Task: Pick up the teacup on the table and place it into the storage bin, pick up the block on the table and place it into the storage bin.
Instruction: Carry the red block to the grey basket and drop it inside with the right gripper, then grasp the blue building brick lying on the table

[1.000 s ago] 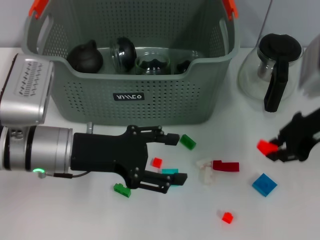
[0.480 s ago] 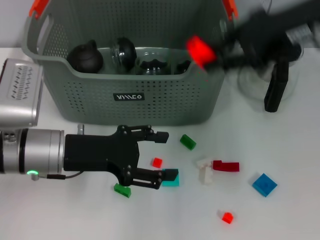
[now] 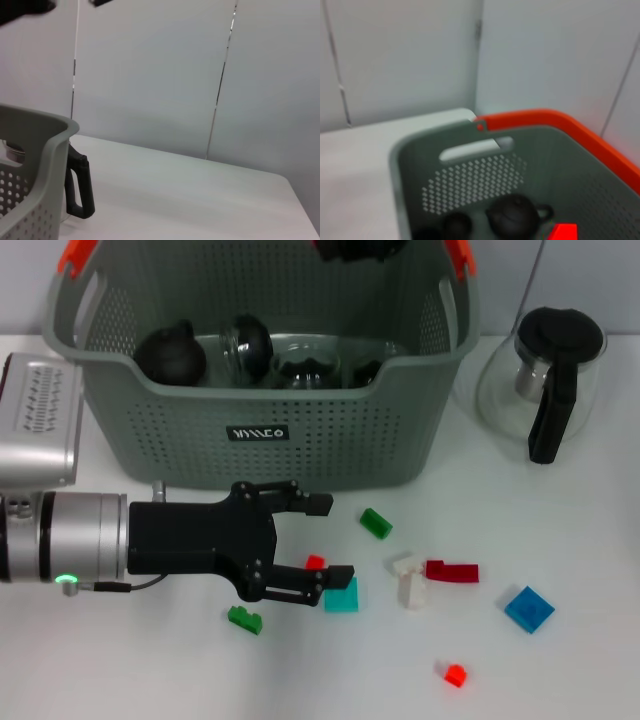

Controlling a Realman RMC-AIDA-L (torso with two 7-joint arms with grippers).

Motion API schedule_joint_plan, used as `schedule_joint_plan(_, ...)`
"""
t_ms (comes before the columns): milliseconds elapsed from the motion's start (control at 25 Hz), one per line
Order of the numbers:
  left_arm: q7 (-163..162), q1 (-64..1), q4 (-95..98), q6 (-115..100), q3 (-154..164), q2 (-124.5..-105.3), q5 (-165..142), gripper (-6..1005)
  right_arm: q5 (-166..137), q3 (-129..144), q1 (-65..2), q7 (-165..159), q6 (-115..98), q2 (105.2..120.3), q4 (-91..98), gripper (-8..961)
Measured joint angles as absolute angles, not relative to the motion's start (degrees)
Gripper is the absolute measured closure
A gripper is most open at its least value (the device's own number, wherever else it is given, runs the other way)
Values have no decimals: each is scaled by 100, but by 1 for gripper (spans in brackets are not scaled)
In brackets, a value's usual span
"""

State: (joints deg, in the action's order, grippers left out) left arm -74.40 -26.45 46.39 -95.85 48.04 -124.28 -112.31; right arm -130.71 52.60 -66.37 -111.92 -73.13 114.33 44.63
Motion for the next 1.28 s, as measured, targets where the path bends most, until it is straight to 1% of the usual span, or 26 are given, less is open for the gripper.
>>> schedule_joint_plan(200,-7448,-2645,4639,-9573,4807,-12428,-11228,141,-13320,5454,-6695,-11272,-6844,11471,4266,511)
schedule_joint_plan(360,-7450,-2642,4639,-9571,4808,-12428,-11225,142,-13351,5436,-6661,-11273,-6817,11469,4299,495)
schedule_joint_plan(520,-7454,-2636,4640,-9575,4808,-12432,-11223,142,-13092,5356,-6516,-11211,-7126,11435,4563,331)
schedule_joint_plan(600,-7458,-2636,4640,-9592,4807,-12434,-11222,142,-12781,5340,-6280,-11156,-7538,11424,4957,249)
schedule_joint_plan(720,-7460,-2637,4631,-9631,4809,-12437,-11222,142,-12127,5311,-5746,-11033,-8537,11392,5727,185)
schedule_joint_plan(920,-7462,-2637,4628,-9656,4808,-12437,-11224,142,-11458,5271,-4617,-10986,-10346,11335,6974,79)
schedule_joint_plan(1000,-7462,-2637,4627,-9658,4806,-12433,-11224,142,-11628,5304,-4161,-11078,-10799,11362,7424,36)
schedule_joint_plan(1040,-7462,-2637,4626,-9659,4800,-12431,-11223,142,-11832,5327,-3947,-11150,-10932,11395,7661,31)
schedule_joint_plan(1160,-7462,-2638,4623,-9659,4751,-12428,-11223,142,-12647,5369,-3491,-11366,-11218,11566,8168,17)
schedule_joint_plan(1280,-7462,-2649,4623,-9650,4735,-12422,-11224,142,-13511,5376,-3341,-11529,-11259,11761,8268,10)
